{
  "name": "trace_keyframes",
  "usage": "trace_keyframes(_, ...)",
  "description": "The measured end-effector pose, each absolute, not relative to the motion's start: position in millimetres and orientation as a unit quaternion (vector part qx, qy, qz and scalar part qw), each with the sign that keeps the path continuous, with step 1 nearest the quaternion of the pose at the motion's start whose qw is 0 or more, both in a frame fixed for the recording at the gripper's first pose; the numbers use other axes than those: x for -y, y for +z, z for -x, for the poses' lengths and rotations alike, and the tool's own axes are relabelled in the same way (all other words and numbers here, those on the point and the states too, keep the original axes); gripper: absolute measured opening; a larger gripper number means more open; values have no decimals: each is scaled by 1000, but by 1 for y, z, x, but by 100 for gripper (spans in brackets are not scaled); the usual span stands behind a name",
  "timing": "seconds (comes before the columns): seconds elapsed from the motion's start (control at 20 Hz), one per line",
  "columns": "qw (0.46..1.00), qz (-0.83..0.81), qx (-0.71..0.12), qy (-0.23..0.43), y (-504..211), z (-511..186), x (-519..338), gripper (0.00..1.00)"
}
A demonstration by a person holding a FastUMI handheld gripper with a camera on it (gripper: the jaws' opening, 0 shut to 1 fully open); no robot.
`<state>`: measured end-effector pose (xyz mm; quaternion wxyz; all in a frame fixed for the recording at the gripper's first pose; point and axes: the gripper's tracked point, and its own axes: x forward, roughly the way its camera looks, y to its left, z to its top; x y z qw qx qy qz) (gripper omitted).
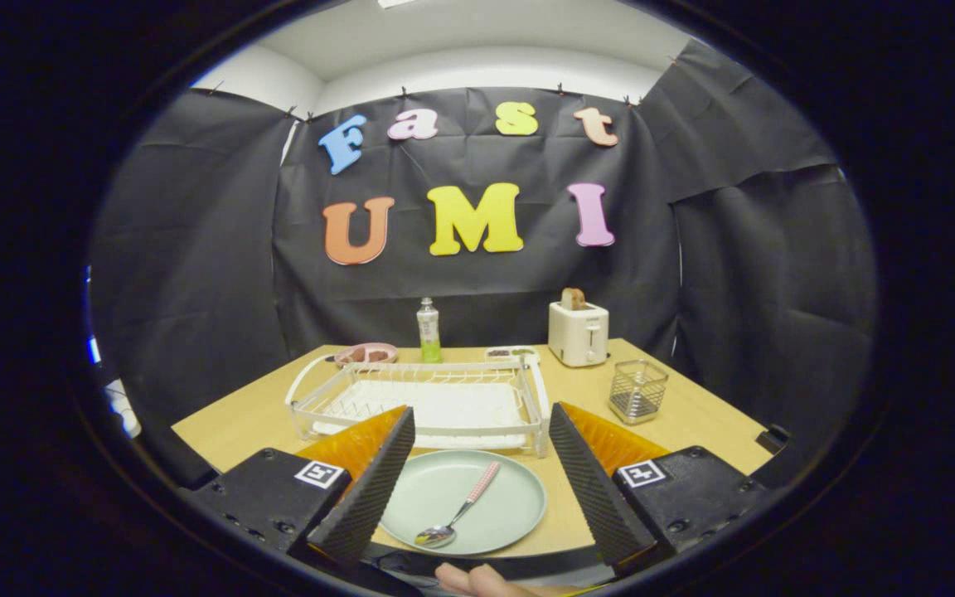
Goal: Take the plate from the dish rack, then take the spoon from the basket and place it into the plate.
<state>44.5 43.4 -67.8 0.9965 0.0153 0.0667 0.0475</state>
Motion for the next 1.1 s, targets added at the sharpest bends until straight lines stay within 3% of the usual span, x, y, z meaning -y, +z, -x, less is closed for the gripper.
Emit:
trace_keyframes(0.5,998,-2,-43,40,3,16,-8,100)
trace_keyframes(1.1,999,-5,-23,40,30,36,2,100)
